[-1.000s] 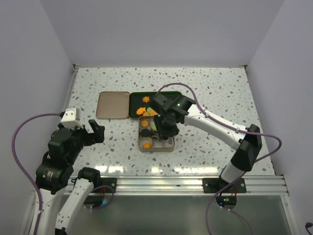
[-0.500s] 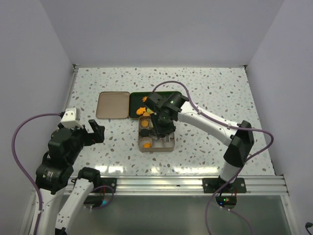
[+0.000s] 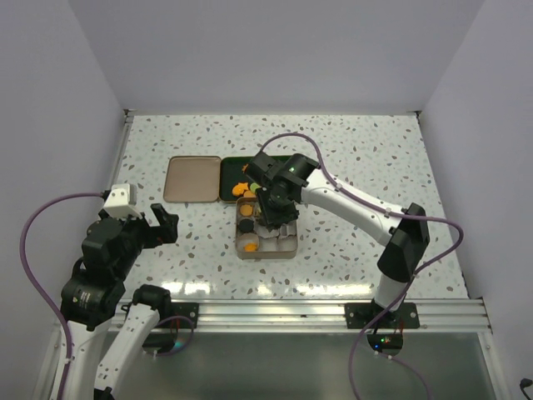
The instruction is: Pack the cookies
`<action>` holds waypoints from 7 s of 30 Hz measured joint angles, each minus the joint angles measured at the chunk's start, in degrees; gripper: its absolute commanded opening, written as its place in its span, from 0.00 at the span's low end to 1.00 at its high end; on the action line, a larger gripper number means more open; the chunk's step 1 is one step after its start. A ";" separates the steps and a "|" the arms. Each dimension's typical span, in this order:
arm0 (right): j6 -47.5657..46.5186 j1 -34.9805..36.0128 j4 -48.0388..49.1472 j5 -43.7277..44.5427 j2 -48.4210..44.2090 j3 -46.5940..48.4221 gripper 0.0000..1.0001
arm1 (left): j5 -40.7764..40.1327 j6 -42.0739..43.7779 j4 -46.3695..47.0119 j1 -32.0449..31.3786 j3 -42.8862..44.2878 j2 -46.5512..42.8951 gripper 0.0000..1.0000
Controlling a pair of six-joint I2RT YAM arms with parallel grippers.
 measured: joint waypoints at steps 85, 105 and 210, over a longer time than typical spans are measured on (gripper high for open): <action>-5.53 -8.22 -5.05 4.13 16.06 26.47 0.51 | 0.02 0.00 0.02 0.00 0.00 -0.42 1.00; -7.17 -10.34 -5.07 2.62 23.47 30.27 0.50 | 0.04 0.00 0.02 0.00 0.00 0.87 1.00; 0.02 -9.77 -4.02 -4.42 -21.00 -10.19 0.41 | 0.07 0.02 0.02 0.00 0.00 1.60 0.99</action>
